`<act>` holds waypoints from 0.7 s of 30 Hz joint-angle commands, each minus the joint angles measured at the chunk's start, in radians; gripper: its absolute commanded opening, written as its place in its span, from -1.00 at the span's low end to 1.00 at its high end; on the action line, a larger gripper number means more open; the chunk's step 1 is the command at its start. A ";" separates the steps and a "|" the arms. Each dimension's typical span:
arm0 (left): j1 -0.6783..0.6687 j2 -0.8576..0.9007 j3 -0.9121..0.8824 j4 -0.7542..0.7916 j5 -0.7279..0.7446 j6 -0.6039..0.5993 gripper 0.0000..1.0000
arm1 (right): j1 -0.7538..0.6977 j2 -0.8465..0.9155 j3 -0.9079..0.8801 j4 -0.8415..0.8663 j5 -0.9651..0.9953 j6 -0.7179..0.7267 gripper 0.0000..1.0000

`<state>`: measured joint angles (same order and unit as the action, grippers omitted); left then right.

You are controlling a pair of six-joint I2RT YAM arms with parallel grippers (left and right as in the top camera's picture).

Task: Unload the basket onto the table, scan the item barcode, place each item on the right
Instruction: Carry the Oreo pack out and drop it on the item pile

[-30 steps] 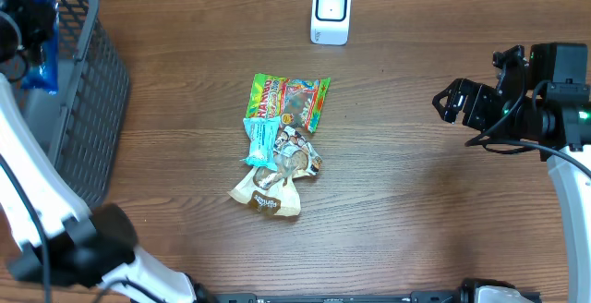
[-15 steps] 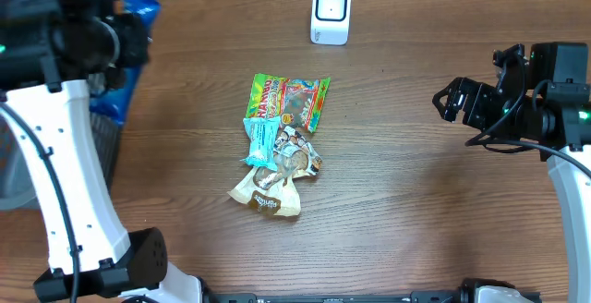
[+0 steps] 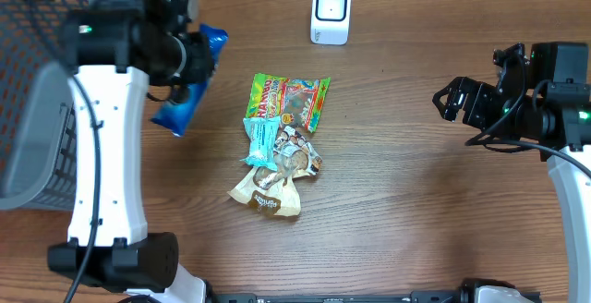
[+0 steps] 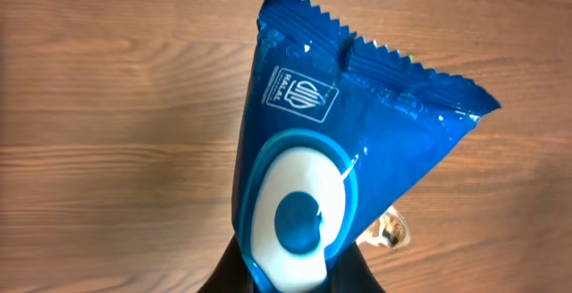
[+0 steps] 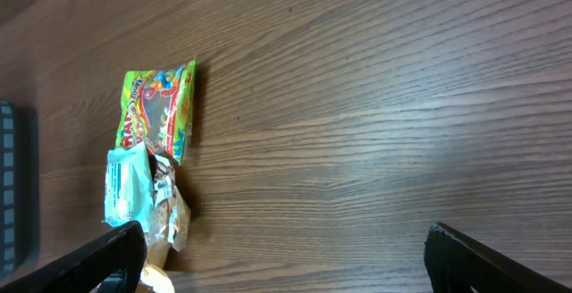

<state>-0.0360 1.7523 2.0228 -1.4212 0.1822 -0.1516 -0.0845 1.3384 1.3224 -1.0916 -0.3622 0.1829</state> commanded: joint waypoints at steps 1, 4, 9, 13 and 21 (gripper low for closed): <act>-0.038 -0.007 -0.129 0.086 0.027 -0.134 -0.92 | 0.005 -0.001 0.026 0.006 0.002 0.000 1.00; -0.077 -0.007 -0.229 0.171 0.031 -0.138 -0.91 | 0.005 -0.001 0.026 0.005 0.002 0.000 1.00; -0.150 -0.007 -0.364 0.313 0.020 -0.138 -0.92 | 0.005 -0.001 0.026 0.006 0.002 0.000 1.00; -0.201 -0.007 -0.465 0.412 0.020 -0.165 -0.91 | 0.005 -0.001 0.026 0.009 0.002 0.000 1.00; -0.260 -0.007 -0.676 0.604 0.017 -0.316 -0.92 | 0.005 -0.001 0.026 0.024 0.002 0.000 1.00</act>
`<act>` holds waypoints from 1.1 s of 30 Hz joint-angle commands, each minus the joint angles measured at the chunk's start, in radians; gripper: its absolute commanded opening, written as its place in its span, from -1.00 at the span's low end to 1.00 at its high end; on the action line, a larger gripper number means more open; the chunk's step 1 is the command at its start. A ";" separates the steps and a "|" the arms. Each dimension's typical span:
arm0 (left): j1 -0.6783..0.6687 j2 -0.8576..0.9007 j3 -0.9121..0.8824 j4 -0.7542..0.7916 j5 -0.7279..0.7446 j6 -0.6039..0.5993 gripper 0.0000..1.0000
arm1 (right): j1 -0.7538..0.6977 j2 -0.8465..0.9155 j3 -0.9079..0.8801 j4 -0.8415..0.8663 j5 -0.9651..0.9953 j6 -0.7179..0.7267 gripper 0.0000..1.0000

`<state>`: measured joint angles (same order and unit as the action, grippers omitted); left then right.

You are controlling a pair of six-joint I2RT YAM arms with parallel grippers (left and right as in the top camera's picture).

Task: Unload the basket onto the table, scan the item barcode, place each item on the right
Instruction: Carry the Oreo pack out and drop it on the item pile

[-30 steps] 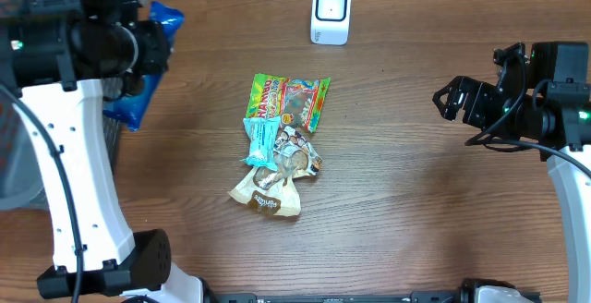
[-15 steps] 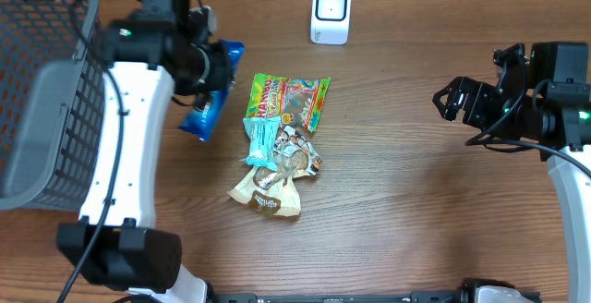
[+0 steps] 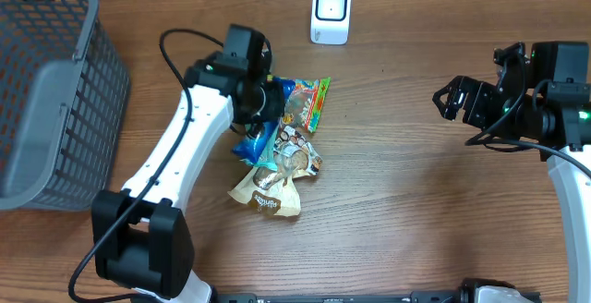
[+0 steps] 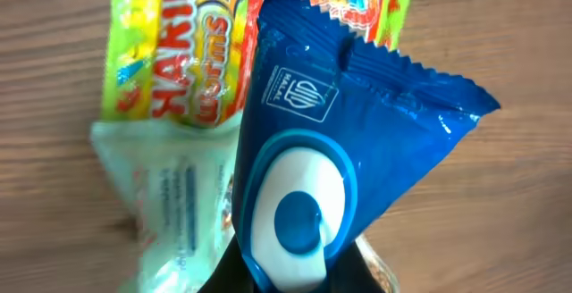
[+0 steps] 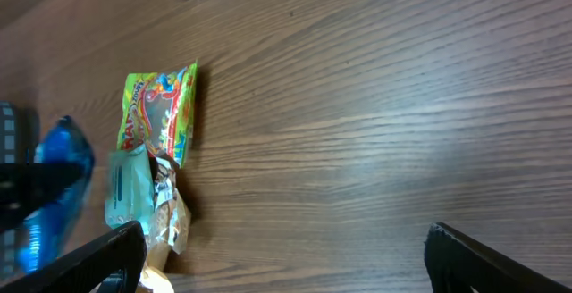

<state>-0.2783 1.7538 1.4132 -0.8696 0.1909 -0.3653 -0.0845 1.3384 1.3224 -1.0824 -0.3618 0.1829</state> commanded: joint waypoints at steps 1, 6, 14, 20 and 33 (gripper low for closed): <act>-0.024 -0.008 -0.089 0.076 0.008 -0.119 -0.91 | 0.005 -0.001 0.026 0.019 0.002 0.000 1.00; -0.056 -0.008 -0.174 0.164 0.009 -0.175 -0.92 | 0.005 -0.001 0.025 0.023 0.002 0.000 1.00; -0.107 -0.008 -0.195 0.182 -0.001 -0.197 -0.89 | 0.005 -0.001 0.025 0.030 0.002 0.000 1.00; -0.111 -0.008 -0.195 0.210 -0.030 -0.195 0.33 | 0.005 -0.001 0.026 0.031 0.002 0.000 1.00; -0.108 -0.014 0.015 0.124 0.021 0.007 1.00 | 0.005 -0.001 0.025 0.076 0.001 0.001 1.00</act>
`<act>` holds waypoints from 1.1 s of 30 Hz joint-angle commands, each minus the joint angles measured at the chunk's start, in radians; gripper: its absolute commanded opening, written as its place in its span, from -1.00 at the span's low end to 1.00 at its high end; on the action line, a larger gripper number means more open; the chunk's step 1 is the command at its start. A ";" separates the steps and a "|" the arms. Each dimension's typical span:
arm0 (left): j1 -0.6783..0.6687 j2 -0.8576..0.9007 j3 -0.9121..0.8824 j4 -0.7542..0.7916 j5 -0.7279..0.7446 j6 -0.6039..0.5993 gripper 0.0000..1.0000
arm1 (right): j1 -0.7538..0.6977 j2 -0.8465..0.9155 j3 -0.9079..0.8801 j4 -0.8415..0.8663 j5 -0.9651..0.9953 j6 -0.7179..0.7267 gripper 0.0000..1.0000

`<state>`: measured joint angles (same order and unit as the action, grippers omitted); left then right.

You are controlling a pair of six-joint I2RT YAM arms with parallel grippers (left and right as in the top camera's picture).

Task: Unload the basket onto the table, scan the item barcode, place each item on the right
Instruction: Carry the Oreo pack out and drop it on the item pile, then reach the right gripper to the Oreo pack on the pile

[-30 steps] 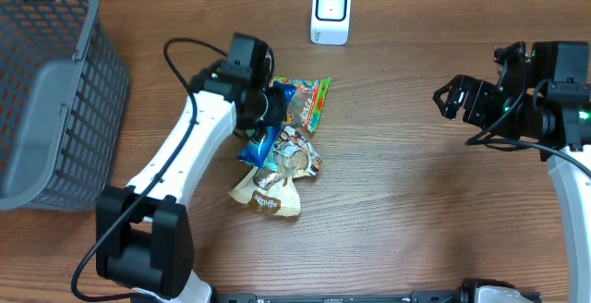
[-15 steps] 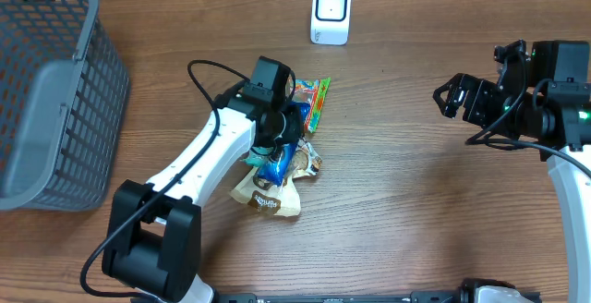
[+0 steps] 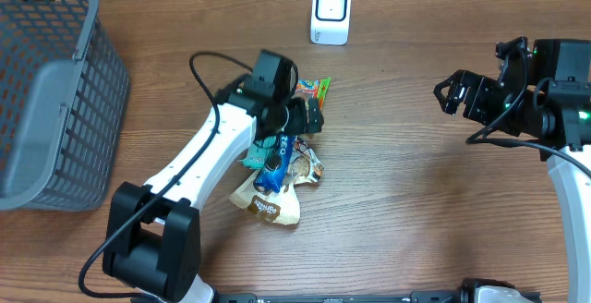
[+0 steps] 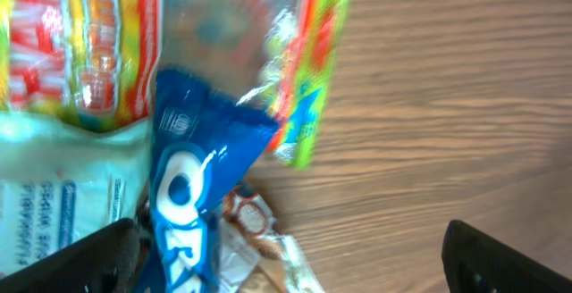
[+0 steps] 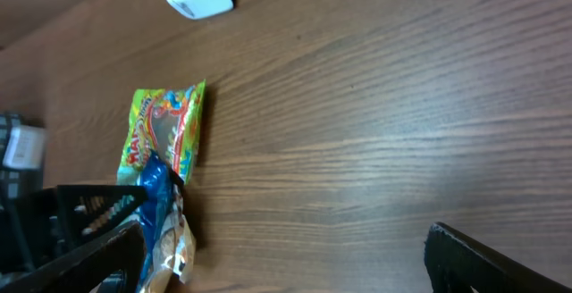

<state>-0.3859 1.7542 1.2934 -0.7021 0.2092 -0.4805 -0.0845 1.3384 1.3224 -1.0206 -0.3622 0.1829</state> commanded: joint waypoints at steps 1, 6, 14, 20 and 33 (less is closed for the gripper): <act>0.002 -0.015 0.179 -0.085 -0.025 0.154 1.00 | 0.005 -0.001 0.026 0.018 0.001 0.005 1.00; 0.036 -0.015 0.408 -0.328 -0.188 0.235 1.00 | 0.005 -0.001 0.026 0.027 -0.021 0.007 1.00; 0.166 -0.015 0.712 -0.551 -0.217 0.249 1.00 | 0.005 -0.001 0.028 0.051 -0.092 0.008 1.00; 0.241 -0.014 0.757 -0.608 -0.216 0.249 1.00 | 0.008 0.002 0.042 0.061 -0.164 0.041 1.00; 0.257 -0.011 0.746 -0.610 -0.325 0.217 1.00 | 0.299 0.246 0.100 0.146 -0.172 0.293 0.81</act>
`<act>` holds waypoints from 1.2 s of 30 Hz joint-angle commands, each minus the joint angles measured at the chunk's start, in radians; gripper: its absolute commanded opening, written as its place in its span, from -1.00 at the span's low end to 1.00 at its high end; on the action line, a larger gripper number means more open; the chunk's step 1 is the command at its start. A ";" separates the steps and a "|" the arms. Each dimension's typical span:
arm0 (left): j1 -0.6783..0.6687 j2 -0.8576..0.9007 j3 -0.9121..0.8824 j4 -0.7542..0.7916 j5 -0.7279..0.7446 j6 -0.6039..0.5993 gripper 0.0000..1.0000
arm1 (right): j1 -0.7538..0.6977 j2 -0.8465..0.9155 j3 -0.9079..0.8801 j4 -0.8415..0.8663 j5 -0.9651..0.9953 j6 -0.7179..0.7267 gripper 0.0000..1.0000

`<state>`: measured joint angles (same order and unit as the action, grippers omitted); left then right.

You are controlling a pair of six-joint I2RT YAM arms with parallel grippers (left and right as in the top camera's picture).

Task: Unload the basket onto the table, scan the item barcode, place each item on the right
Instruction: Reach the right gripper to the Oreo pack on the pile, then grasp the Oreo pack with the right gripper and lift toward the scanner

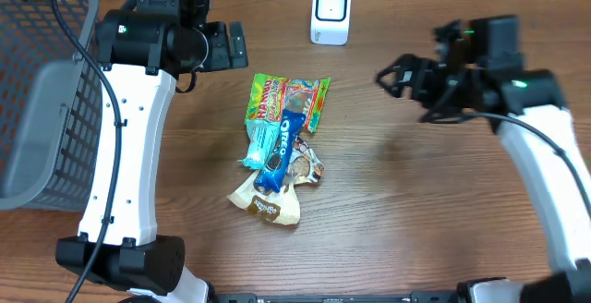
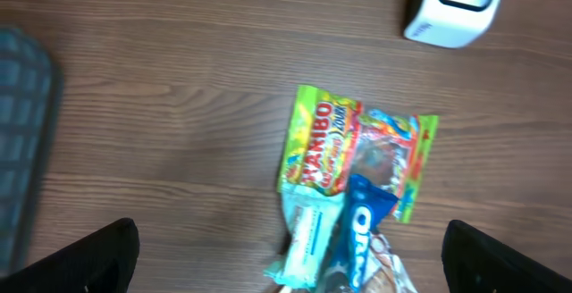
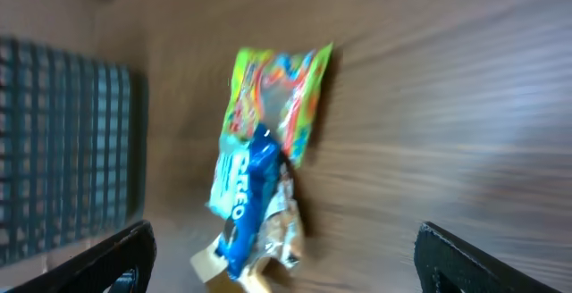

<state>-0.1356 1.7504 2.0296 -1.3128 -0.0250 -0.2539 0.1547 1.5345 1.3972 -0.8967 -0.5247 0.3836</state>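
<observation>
The blue Oreo pack (image 1: 277,151) lies on the snack pile at the table's middle, across a pale teal pack (image 1: 259,143) and below the Haribo bag (image 1: 287,99). The white scanner (image 1: 331,12) stands at the far edge. My left gripper (image 1: 231,46) hangs open and empty, up and left of the pile; its view takes in the Oreo pack (image 2: 357,238) and scanner (image 2: 456,3). My right gripper (image 1: 395,74) is open, right of the pile. Its blurred view shows the Oreo pack (image 3: 246,195) between its fingers (image 3: 98,257).
A grey mesh basket (image 1: 37,90) fills the left side of the table. A tan wrapped snack (image 1: 268,197) and a brown and white one (image 1: 303,160) lie at the near end of the pile.
My left gripper was open low over the pile; it now stands high and to the far left. My right gripper has moved left toward the pile. The Oreo pack lies where it was.
My left gripper held the blue Oreo pack near the basket, then over the snack pile. Then it was open, the pack lying on the pile. Now it is drawn back to the far left, and my right arm, still until then, has moved left.
</observation>
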 commanded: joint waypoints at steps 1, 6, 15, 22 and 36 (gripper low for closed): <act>0.012 -0.007 0.008 -0.001 -0.098 -0.018 1.00 | 0.079 0.065 0.026 0.029 -0.008 0.107 0.75; 0.056 -0.003 0.006 -0.007 -0.098 -0.050 1.00 | 0.206 0.126 0.026 0.050 0.097 0.183 0.63; 0.064 0.026 0.006 -0.023 -0.140 -0.050 1.00 | 0.416 0.264 0.026 0.131 0.246 0.325 0.57; 0.064 0.107 0.006 -0.044 -0.139 -0.050 1.00 | 0.496 0.341 0.026 0.253 0.214 0.376 0.48; 0.063 0.195 0.006 -0.014 -0.049 -0.063 1.00 | 0.534 0.384 0.025 0.275 0.317 0.410 0.40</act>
<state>-0.0704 1.9362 2.0296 -1.3460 -0.1051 -0.2893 0.6827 1.8828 1.3994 -0.6281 -0.2279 0.7620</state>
